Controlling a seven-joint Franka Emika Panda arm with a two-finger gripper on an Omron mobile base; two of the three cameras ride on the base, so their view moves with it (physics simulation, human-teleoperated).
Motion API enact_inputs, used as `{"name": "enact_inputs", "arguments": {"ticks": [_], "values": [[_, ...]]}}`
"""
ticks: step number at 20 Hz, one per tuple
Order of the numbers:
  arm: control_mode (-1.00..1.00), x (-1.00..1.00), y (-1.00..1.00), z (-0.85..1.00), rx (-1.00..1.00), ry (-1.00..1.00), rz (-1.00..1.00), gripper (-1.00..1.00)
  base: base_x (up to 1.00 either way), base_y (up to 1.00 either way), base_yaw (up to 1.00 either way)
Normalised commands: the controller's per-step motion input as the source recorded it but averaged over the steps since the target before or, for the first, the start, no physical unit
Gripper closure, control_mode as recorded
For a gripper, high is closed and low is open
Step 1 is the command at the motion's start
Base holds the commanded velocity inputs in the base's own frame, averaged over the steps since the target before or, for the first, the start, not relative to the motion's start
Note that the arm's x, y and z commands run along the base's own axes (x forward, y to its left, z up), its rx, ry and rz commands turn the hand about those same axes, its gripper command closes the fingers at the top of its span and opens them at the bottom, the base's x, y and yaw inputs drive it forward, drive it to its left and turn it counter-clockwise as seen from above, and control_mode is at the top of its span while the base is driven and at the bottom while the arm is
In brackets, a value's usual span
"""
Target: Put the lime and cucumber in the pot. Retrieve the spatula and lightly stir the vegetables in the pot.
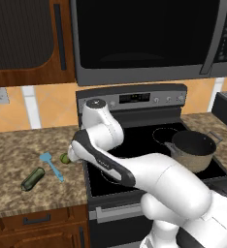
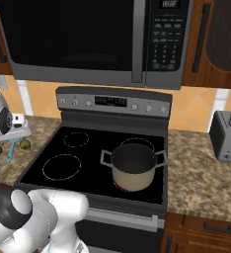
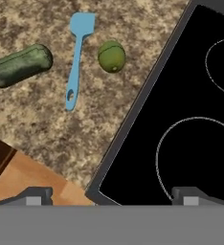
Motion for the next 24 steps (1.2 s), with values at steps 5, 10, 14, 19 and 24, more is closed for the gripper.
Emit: {"name": "enact_inputs", "arguments": {"ticks": [5,10,14,19,24], "values": [[-1.00,0.20,0.37,-0.38,-0.03,-0.02,0.06,-1.00,0.00,0.00,0.00],[-1.00,0.40,0.13,-0.28,-0.01,-0.02,0.01,-1.00,0.00,0.00,0.00],[-1.00,0.52,0.08,-0.25,0.00,0.00,0.00,-1.00,0.00,0.00,0.00],[-1.00,0.57,0.18,-0.23,0.00,0.00,0.00,-1.00,0.00,0.00,0.00],[-1.00,0.57,0.26,-0.26,0.00,0.00,0.00,-1.00,0.00,0.00,0.00]]}}
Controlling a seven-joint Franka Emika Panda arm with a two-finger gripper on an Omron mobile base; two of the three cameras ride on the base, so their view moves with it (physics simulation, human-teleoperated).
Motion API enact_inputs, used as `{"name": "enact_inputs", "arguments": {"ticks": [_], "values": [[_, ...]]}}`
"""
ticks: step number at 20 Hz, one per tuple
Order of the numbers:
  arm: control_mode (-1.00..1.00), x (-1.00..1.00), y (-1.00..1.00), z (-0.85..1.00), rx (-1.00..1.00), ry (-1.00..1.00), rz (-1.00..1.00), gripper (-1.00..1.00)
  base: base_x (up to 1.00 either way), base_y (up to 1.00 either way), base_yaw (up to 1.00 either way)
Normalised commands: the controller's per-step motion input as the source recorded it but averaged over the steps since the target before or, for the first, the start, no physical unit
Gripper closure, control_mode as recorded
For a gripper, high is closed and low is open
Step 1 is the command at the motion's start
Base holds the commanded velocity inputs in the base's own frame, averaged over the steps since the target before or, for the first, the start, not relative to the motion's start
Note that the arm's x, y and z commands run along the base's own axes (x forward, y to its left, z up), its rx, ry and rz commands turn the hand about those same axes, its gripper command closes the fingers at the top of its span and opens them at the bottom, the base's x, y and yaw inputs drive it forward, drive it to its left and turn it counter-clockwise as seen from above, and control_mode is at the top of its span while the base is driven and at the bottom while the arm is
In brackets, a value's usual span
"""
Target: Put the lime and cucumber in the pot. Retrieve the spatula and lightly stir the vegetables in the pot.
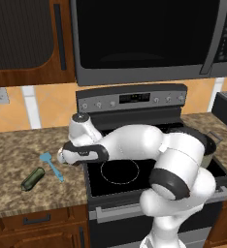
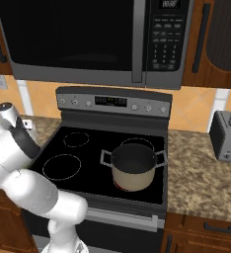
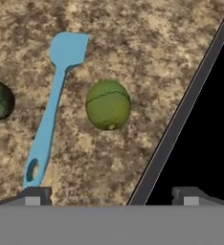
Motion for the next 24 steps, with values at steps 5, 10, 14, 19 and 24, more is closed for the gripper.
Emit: {"name": "enact_inputs", "arguments": {"ticks": [5,10,14,19,24], "values": [[-1.00,0.50,0.28,-0.31,0.00,0.00,0.00,-1.00,0.00,0.00,0.00],[-1.00,0.45,0.28,-0.32,0.00,0.01,0.00,-1.00,0.00,0.00,0.00],[-1.00,0.41,0.27,-0.28,-0.01,0.01,0.00,-1.00,0.00,0.00,0.00],[-1.00,0.22,0.22,-0.18,-0.03,0.01,0.00,-1.00,0.00,0.00,0.00],[-1.00,0.00,0.01,-0.12,-0.04,0.01,-0.01,1.00,0.00,0.00,0.00]]}}
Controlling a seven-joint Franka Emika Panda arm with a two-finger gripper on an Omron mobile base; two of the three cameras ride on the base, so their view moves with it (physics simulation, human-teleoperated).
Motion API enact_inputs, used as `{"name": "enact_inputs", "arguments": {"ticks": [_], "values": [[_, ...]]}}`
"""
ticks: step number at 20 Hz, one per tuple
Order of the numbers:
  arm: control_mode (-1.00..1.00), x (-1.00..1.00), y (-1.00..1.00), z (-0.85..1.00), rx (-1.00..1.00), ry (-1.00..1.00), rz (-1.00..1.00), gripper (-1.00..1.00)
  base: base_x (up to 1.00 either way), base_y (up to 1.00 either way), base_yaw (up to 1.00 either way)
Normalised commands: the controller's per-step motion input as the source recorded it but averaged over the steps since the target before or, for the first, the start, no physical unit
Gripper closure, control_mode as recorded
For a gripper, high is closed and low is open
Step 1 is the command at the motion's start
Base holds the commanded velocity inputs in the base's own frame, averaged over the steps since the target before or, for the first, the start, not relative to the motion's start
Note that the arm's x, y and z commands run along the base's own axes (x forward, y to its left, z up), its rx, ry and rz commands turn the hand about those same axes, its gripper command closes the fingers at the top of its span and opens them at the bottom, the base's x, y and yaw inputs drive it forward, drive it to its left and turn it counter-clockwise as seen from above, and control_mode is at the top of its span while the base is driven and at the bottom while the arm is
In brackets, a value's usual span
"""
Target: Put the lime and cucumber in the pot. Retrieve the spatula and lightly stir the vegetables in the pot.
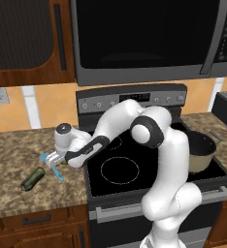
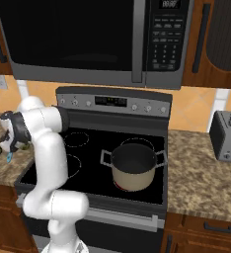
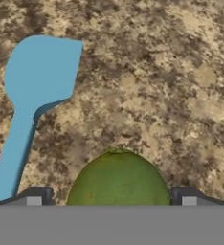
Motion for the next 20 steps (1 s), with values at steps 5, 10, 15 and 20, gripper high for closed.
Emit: {"name": "enact_inputs", "arguments": {"ticks": [5,10,15,20], "values": [[-1.00,0.00,-0.14,-0.01,0.00,0.00,-0.03,1.00,0.00,0.00,0.00],[-1.00,-0.33,-0.49,0.35,0.00,-0.10,-0.02,1.00,0.00,0.00,0.00],[-1.00,-0.81,-0.56,0.97,0.02,-0.22,-0.01,1.00,0.00,0.00,0.00],[-1.00,-0.64,-0.73,1.00,0.06,-0.11,-0.05,1.00,0.00,0.00,0.00]]}}
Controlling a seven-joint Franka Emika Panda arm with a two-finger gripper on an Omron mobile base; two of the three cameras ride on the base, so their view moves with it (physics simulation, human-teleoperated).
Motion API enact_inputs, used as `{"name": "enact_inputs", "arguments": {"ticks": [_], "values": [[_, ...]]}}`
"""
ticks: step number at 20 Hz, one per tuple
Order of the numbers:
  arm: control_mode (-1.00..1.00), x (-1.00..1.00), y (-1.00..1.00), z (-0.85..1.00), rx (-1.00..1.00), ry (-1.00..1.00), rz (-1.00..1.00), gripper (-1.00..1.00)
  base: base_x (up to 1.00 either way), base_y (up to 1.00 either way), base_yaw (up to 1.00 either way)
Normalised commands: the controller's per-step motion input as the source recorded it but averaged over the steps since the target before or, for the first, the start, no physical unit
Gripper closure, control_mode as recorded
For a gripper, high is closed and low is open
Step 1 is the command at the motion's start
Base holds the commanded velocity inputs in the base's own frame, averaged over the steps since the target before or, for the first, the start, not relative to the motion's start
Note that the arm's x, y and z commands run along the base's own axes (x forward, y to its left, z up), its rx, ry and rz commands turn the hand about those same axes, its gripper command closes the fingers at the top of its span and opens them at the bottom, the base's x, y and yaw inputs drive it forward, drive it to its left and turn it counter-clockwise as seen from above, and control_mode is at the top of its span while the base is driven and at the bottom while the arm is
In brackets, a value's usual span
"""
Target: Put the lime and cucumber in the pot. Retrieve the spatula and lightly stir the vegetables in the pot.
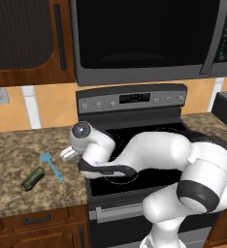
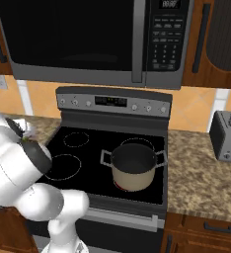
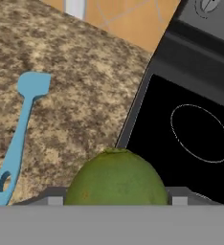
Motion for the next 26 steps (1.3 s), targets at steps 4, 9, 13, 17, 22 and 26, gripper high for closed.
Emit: {"name": "enact_inputs", "arguments": {"ticks": [4,9,13,17,22,26], "values": [[-1.00,-0.53,-0.91,1.00,0.09,0.00,-0.10,1.00,0.00,0.00,0.00],[-1.00,-0.55,-1.00,0.97,0.07,0.00,-0.12,1.00,0.00,0.00,0.00],[-1.00,-0.68,-1.00,0.63,0.06,0.00,-0.13,1.00,0.00,0.00,0.00],[-1.00,-0.73,-1.00,0.25,0.05,0.00,-0.14,1.00,0.00,0.00,0.00],[-1.00,-0.55,-1.00,0.35,0.03,0.00,-0.16,1.00,0.00,0.00,0.00],[-1.00,-0.26,-1.00,0.69,0.05,0.00,-0.16,1.00,0.00,0.00,0.00]]}}
